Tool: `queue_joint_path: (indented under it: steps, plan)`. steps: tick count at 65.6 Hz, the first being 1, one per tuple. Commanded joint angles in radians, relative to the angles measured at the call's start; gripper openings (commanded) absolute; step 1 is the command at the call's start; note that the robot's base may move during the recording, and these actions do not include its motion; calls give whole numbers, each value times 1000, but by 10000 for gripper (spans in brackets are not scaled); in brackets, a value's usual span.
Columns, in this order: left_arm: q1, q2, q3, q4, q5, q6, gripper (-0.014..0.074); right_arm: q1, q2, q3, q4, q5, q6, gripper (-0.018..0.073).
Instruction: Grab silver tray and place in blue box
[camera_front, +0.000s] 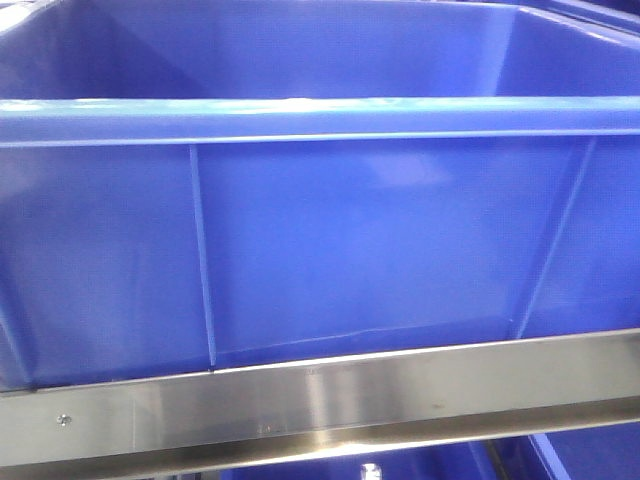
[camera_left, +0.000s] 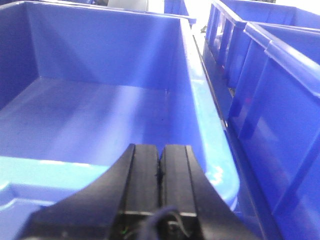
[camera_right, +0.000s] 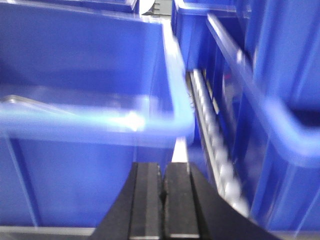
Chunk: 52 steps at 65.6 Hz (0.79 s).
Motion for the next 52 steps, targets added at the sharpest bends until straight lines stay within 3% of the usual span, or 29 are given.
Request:
queue_joint_path:
  steps: [1, 11, 52]
  plan:
    - [1, -15, -2, -6, -87, 0, -105, -6, -22, 18, -18, -178, 79, 57]
    - [1, -15, -2, -6, -87, 0, -105, -6, -22, 15, -59, -179, 110, 57]
    - [1, -15, -2, -6, -87, 0, -105, -6, -22, 15, -60, -158, 110, 57]
